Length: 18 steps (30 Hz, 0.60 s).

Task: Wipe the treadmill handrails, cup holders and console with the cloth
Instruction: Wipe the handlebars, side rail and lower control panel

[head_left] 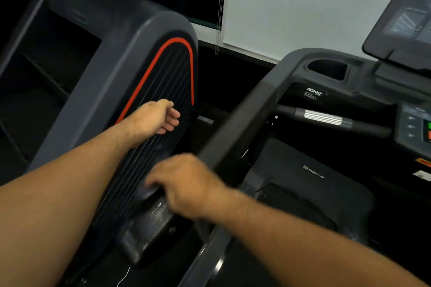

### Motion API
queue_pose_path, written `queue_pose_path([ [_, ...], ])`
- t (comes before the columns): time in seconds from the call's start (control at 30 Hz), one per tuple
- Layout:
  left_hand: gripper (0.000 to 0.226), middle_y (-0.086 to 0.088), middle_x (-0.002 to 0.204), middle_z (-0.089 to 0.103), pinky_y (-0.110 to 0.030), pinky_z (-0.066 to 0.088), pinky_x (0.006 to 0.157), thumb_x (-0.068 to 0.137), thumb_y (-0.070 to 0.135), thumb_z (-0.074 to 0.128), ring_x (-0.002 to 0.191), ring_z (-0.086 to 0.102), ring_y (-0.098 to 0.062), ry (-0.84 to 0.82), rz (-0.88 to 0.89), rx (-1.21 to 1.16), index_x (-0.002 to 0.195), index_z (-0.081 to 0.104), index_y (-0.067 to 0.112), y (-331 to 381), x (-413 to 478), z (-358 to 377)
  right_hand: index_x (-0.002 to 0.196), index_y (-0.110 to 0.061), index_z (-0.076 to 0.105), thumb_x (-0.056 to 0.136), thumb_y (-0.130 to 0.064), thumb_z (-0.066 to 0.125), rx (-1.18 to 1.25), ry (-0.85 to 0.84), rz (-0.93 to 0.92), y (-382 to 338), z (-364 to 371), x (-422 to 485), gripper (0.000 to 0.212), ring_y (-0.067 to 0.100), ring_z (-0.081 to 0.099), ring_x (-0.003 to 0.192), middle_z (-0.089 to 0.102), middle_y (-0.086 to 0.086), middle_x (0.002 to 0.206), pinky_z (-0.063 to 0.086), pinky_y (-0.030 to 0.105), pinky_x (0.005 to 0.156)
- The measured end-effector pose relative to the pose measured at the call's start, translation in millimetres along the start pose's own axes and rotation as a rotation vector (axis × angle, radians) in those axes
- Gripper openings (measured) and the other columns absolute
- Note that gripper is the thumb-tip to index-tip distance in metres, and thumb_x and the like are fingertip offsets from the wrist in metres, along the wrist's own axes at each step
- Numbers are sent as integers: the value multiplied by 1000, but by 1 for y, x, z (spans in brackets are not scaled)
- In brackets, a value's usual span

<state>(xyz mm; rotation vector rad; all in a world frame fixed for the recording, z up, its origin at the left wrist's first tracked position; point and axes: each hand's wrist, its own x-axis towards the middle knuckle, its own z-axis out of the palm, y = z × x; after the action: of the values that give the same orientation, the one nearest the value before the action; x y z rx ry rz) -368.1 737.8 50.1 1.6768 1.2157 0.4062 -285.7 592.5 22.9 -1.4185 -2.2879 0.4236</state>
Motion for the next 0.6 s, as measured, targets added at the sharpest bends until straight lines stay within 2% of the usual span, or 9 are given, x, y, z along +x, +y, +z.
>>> queue_pose_path([
  [0.07, 43, -8, 98, 73, -41, 49, 93, 102, 33, 32, 97, 67, -25, 18, 7, -2, 100, 69, 11, -1, -5, -4, 103, -21, 71, 82, -17, 50, -52, 27, 208, 24, -18, 9, 30, 21, 62, 100, 69, -1, 106, 48, 42, 91],
  [0.13, 43, -7, 97, 73, -41, 50, 93, 101, 34, 32, 96, 67, -25, 37, 10, -9, 98, 70, 12, -5, -11, -9, 107, -27, 68, 89, -19, 48, -40, -73, 287, 26, -16, 14, 29, 17, 60, 103, 66, -6, 110, 49, 41, 90],
  [0.23, 44, -10, 98, 74, -41, 50, 91, 102, 33, 32, 95, 68, -26, 58, 6, -31, 98, 70, 11, -11, -18, -17, 104, -32, 66, 89, -18, 47, -9, -165, 156, -6, 2, 15, 28, 15, 59, 99, 64, -10, 107, 50, 43, 87],
  [0.3, 44, -11, 99, 73, -41, 50, 91, 102, 33, 32, 93, 67, -25, 66, -4, -42, 98, 69, 10, -15, -24, -19, 110, -29, 64, 90, -18, 48, -28, -157, 56, -26, 16, 9, 28, 17, 57, 101, 64, -8, 112, 47, 44, 89],
  [0.47, 45, -10, 98, 73, -43, 50, 94, 102, 33, 30, 95, 67, -27, 48, -9, -40, 99, 69, 11, -15, -29, -16, 113, -12, 68, 81, -6, 62, -77, 47, -158, -46, 40, -18, 33, 23, 55, 101, 68, 5, 112, 35, 36, 98],
  [0.6, 42, -11, 101, 73, -41, 50, 93, 103, 32, 30, 92, 66, -23, 35, -6, -35, 102, 67, 12, -10, -27, -7, 109, -2, 69, 81, 5, 63, 32, 218, -264, -42, 58, -44, 30, 31, 54, 104, 67, 13, 113, 38, 44, 101],
])
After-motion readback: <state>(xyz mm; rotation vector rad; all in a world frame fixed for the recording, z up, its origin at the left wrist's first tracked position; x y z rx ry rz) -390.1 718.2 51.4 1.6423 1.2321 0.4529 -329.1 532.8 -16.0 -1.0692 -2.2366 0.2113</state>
